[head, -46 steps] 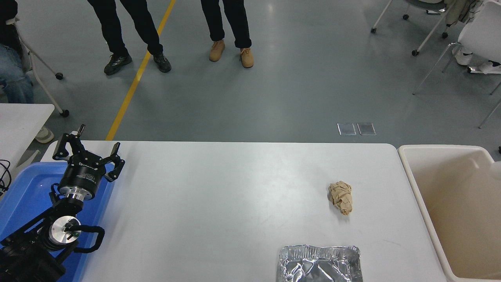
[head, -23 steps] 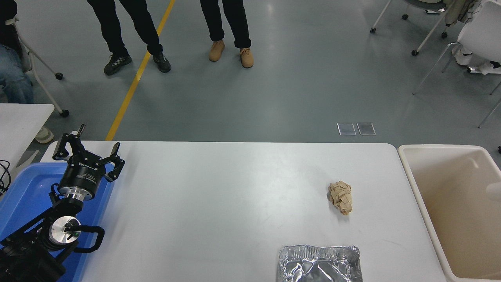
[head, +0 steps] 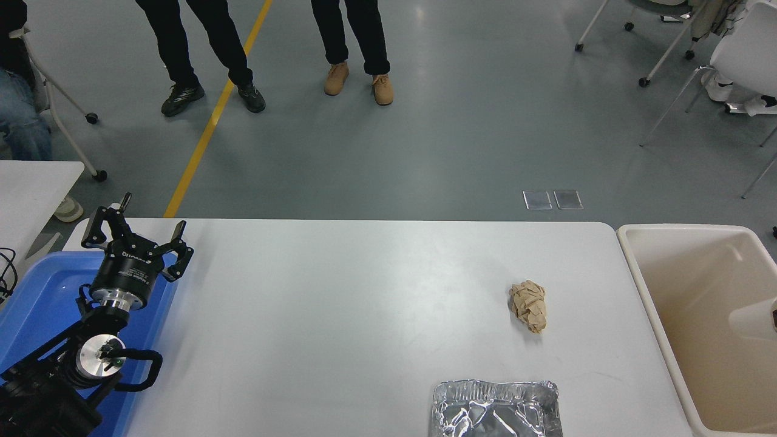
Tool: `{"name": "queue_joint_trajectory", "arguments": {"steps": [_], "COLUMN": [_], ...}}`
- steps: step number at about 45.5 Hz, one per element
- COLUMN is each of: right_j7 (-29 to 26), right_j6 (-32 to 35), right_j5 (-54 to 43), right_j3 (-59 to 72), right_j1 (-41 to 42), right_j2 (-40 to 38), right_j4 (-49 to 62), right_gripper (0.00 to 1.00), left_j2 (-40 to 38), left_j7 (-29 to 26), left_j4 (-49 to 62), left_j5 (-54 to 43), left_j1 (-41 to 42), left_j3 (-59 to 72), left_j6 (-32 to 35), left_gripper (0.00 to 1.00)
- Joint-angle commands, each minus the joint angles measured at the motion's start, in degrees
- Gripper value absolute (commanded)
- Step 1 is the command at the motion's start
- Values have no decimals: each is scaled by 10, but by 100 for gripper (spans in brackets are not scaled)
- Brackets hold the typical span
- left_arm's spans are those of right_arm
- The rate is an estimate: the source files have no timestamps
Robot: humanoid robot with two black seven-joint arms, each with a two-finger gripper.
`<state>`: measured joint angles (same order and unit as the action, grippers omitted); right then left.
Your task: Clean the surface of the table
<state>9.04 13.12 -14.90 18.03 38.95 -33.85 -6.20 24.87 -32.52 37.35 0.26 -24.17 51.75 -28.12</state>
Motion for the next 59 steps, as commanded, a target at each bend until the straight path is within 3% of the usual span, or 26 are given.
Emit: {"name": "queue_joint_trajectory", "arguments": {"steps": [1, 37, 41, 46, 59], "right_j7": [-1, -1, 0, 0, 0], "right_j6": [-1, -14, -22, -39, -59], "right_j5": [-21, -26, -26, -25, -24], "right_j3": [2, 1, 0, -1, -2], "right_j1": [0, 5, 4, 4, 4], "right_j2": [16, 41, 41, 41, 41], "right_j4": [9, 15, 15, 15, 15], "right_gripper": [0, 1, 11, 34, 52], "left_j2": [0, 0, 0, 0, 0], "left_j7": [0, 0, 0, 0, 0], "left_j4": [0, 0, 0, 0, 0], "left_j5": [0, 0, 0, 0, 0], "left_j1": [0, 0, 0, 0, 0], "left_j3": [0, 0, -1, -1, 0], "left_j6": [0, 0, 0, 0, 0], "left_gripper": [99, 99, 99, 99, 99]}}
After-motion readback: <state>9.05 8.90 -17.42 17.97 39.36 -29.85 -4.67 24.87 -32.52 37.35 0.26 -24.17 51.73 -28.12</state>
